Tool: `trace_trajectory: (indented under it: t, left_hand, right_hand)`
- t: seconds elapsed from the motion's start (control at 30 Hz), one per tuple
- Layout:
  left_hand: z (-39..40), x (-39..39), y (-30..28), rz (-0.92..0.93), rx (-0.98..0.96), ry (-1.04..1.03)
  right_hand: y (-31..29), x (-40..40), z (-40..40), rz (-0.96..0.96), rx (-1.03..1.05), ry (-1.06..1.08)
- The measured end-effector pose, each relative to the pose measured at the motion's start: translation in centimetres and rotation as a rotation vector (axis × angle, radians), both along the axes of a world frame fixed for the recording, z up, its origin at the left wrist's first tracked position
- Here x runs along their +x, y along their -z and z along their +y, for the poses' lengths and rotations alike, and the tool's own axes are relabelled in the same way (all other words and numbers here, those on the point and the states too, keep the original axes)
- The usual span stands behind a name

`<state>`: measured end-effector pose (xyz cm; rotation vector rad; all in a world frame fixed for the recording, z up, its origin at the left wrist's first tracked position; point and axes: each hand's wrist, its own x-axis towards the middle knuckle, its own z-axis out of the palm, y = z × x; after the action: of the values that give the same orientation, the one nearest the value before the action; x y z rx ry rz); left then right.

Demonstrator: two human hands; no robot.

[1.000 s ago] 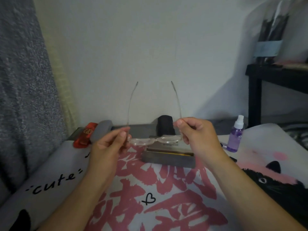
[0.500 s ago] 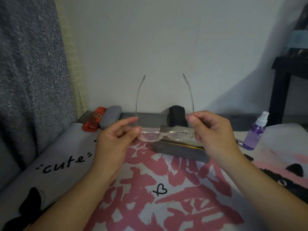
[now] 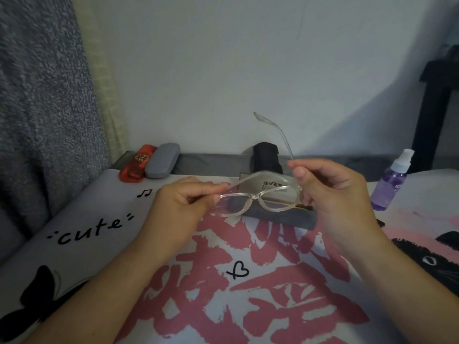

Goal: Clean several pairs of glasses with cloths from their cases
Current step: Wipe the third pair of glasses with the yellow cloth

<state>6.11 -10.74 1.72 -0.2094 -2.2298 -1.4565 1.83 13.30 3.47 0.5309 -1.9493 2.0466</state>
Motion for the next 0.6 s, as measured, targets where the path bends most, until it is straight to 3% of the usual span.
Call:
trace_trajectory:
  t: [0.1,0.2,0.3,0.43,0.6]
  left_hand:
    - [-0.6,0.0,0.2,0.118,-0.311,-0.016]
    - [-1.4,-0.3,0.2,0.215,-0.474,-0.018]
    - [-1.4,-0.2,0.2,0.216,-0.424,-0.021]
    - [-0.6,0.4,-0.5,0.208,-0.202,-0.077]
    - [-0.1,1.2,-1.3,0.269,-0.246,-0.072]
  right_hand:
    - [-0.1,-0.1,0.1,-0.041,0.017,-0.065]
    - [-0.2,-0.1,-0.1,-0.081,0.02,-0.133]
    - [-0.4,-0.1,0.0,-0.095,0.094,-0.173]
    - [-0.5,-0.1,0.5,-0.083,0.434,-0.107]
    - [-0.7,0.0,0.5,-0.111,0.616,-0.086]
